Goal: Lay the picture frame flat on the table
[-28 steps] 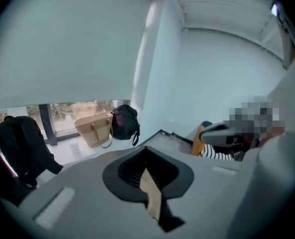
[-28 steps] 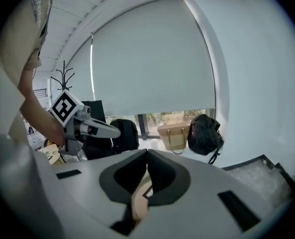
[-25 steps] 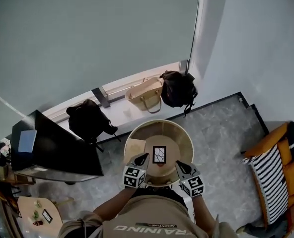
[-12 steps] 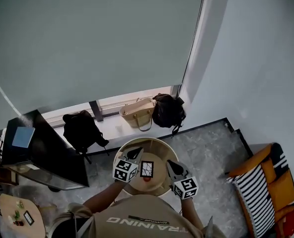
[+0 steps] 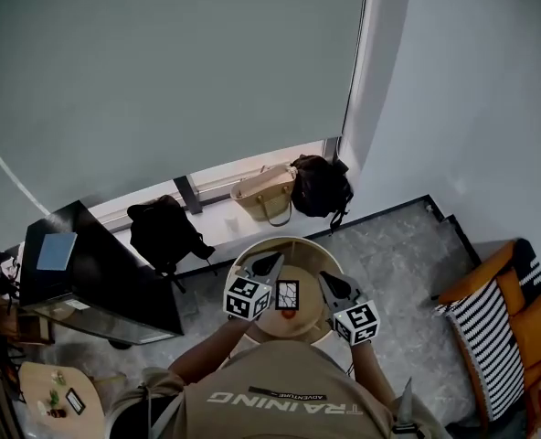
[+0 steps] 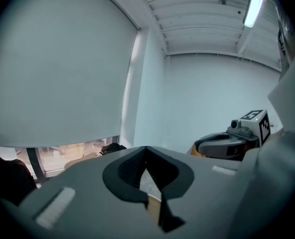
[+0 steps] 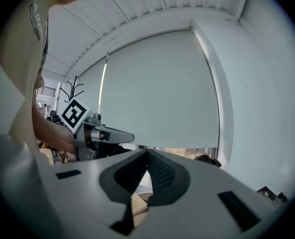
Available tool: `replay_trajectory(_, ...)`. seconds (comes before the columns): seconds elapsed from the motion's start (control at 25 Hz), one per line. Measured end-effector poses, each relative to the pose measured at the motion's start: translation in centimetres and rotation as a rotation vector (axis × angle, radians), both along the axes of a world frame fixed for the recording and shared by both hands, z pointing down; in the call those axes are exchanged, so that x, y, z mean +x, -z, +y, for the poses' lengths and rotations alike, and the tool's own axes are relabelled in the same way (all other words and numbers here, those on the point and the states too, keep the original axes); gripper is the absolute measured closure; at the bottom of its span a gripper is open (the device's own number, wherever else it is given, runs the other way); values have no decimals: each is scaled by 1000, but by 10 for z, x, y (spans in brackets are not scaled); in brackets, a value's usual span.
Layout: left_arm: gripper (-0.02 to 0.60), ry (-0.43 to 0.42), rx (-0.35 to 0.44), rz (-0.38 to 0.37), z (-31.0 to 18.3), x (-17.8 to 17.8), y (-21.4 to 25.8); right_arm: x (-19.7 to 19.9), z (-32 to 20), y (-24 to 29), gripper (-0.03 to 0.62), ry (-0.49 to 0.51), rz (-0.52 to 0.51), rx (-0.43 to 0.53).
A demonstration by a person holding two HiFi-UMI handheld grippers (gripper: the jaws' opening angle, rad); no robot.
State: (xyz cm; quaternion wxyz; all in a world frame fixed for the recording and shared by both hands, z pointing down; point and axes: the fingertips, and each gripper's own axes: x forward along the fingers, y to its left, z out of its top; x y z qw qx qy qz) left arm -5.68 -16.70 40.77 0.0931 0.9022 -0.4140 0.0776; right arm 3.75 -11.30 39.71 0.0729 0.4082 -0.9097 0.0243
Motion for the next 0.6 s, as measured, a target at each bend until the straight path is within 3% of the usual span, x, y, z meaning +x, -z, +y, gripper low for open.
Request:
replay_trajectory(0.32, 574, -21, 23, -29, 1, 8, 9, -2, 5, -3, 588, 56, 25, -30)
replay_trajectory(0.6, 574, -7, 50, -60, -16, -8, 22, -2, -1, -5, 588, 43, 22, -25)
